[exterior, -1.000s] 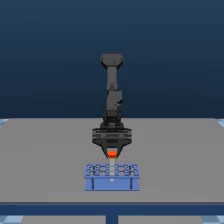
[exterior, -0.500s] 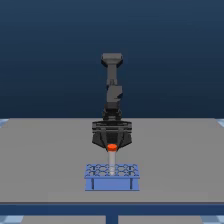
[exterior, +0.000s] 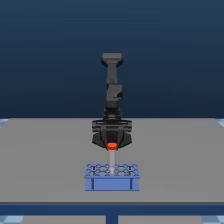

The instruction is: Pick up the centrifuge tube on the rack

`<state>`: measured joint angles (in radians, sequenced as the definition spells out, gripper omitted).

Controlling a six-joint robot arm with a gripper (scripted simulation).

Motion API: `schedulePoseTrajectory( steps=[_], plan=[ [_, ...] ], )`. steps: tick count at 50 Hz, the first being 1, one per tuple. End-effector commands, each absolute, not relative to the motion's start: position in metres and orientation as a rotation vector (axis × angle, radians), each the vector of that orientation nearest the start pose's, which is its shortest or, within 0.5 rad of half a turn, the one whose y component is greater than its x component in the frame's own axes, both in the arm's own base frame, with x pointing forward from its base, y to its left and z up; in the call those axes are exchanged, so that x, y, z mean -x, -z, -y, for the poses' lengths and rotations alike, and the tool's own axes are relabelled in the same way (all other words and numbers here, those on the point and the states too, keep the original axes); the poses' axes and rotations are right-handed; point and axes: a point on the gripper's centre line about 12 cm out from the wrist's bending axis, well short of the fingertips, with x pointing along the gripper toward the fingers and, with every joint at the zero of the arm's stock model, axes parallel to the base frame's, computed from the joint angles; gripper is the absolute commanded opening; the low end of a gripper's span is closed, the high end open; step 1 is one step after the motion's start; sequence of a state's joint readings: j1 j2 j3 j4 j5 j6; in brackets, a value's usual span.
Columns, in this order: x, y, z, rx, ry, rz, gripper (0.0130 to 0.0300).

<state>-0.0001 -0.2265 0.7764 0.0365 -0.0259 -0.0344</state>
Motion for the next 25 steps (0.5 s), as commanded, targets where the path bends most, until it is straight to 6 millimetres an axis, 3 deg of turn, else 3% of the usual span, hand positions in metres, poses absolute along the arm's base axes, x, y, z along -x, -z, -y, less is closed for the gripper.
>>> schedulePoseTrajectory(
  steps=[1, 25],
  plan=[
    [-0.3487, -0.2177, 0.0001, 0.0, 0.001, -0.526, 0.013],
    [-0.3487, -0.2212, 0.0, 0.0, 0.0, -0.526, 0.013]
  ],
)
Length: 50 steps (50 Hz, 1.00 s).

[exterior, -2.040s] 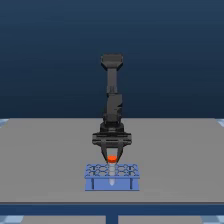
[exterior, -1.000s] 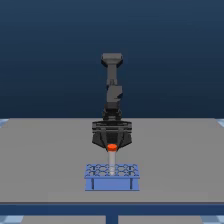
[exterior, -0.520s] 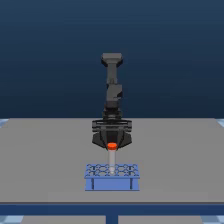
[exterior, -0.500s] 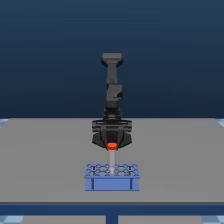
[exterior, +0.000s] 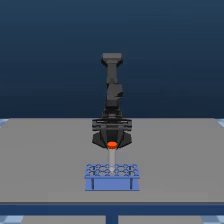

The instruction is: Pick up the centrifuge tube on the rack

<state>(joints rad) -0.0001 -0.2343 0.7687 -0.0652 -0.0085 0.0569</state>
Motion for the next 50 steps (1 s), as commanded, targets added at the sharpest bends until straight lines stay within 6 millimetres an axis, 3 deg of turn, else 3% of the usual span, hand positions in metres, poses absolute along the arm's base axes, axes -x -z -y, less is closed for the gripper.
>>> schedulePoseTrajectory(
  steps=[1, 50],
  plan=[
    [-0.3487, -0.2216, 0.0, 0.0, 0.0, -0.526, 0.013],
    [-0.3487, -0.2285, 0.0001, 0.0, 0.0, -0.526, 0.013]
  ],
)
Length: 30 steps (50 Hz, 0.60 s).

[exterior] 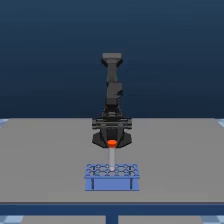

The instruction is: Pick up the centrifuge tube on the rack

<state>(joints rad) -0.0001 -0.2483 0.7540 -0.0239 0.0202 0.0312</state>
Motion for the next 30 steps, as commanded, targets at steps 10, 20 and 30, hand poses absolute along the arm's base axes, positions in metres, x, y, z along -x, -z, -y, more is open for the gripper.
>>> schedulePoseTrajectory(
  steps=[10, 20, 30],
  plan=[
    [-0.3487, -0.2305, 0.0, 0.0, 0.0, -0.526, 0.013],
    [-0.3487, -0.2334, 0.0001, 0.0, 0.0, -0.526, 0.013],
    [-0.3487, -0.238, 0.0001, 0.0, 0.0, -0.526, 0.013]
  ],
)
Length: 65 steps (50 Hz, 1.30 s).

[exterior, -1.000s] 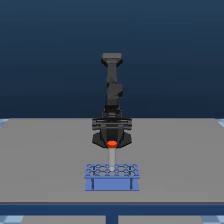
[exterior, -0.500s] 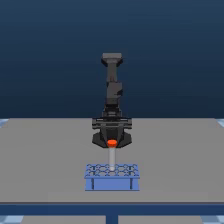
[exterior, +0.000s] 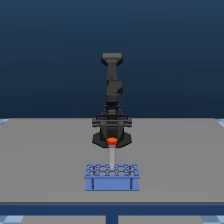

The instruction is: Pick up the centrifuge tube on the rack

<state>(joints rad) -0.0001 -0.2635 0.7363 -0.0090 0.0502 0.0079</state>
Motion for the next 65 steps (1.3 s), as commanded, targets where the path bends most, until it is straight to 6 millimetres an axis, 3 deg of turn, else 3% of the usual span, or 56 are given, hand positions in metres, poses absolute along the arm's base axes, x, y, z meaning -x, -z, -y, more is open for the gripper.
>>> schedulePoseTrajectory(
  steps=[1, 23, 65],
  plan=[
    [-0.349, -0.24, 0.0, 0.0, 0.0, -0.526, 0.013],
    [-0.349, -0.262, 0.0, 0.0, 0.0, -0.526, 0.013],
    [-0.349, -0.263, 0.0, 0.0, 0.0, -0.526, 0.013]
  ],
)
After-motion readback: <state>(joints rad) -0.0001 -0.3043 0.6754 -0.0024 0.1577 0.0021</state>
